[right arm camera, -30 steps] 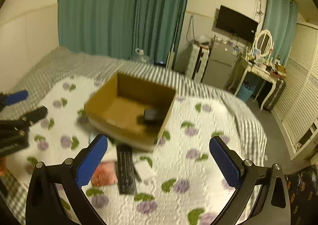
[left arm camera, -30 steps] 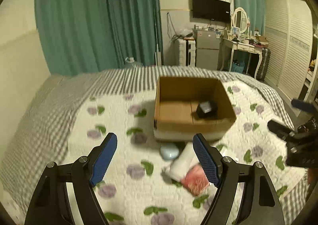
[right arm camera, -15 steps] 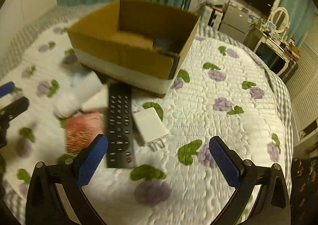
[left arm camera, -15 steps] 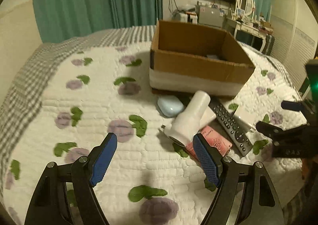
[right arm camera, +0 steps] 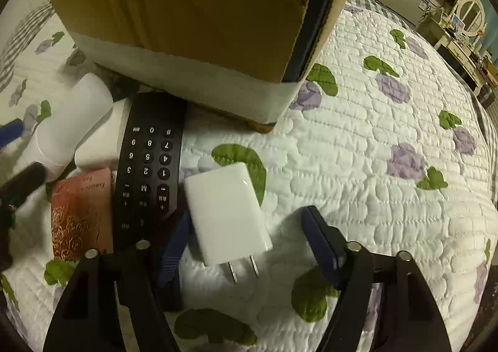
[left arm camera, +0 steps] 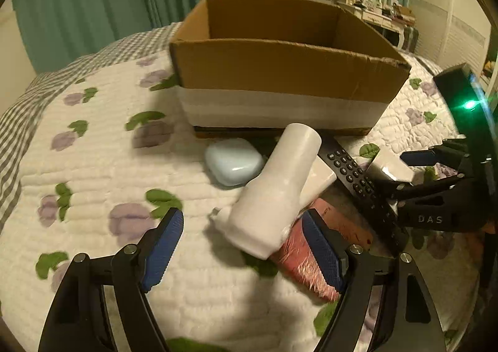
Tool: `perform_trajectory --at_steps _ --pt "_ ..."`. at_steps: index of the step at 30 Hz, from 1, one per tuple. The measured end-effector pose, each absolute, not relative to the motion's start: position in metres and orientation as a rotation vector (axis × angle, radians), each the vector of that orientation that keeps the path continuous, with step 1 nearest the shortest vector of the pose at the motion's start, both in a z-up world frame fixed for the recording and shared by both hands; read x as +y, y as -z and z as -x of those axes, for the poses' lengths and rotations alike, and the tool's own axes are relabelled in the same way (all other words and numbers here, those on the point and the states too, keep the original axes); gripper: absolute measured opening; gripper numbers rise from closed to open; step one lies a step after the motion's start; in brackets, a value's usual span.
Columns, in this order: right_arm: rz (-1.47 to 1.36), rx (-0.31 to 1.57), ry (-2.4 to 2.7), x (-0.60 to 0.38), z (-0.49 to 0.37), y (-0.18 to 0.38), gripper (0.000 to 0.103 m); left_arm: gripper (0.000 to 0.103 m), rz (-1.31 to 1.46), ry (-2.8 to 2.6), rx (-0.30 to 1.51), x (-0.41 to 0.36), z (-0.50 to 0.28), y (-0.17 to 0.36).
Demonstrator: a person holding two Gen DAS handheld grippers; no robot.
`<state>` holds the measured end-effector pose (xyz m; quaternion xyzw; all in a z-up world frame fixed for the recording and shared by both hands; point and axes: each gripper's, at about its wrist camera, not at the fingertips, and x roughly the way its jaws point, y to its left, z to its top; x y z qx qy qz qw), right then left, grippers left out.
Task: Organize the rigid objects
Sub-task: 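Grasp the white hair dryer with left tool while right tool grasps the white charger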
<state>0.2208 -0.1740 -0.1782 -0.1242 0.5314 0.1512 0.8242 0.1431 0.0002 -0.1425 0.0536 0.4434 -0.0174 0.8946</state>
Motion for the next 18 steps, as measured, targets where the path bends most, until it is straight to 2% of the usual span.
perform_trajectory --at_steps 1,2,11,15,18 --pt "0.26 1.121 -0.323 -0.175 -0.221 0.177 0.049 0.081 -0.123 0.036 0.919 -0.003 -0.146 0.144" --pt "0.255 1.108 -0.323 -0.176 -0.22 0.175 0.04 0.081 -0.135 0.043 0.917 -0.006 -0.149 0.145" --pt "0.143 1.047 -0.343 -0.197 -0.215 0.16 0.04 0.077 -0.203 0.064 0.959 -0.026 -0.159 0.157" --pt "0.14 1.039 -0.353 -0.196 -0.211 0.152 0.04 0.058 -0.187 0.109 0.972 -0.03 -0.151 0.151" --pt "0.14 1.025 -0.35 -0.199 -0.205 0.144 0.04 0.058 -0.201 0.107 0.968 -0.036 -0.141 0.146"
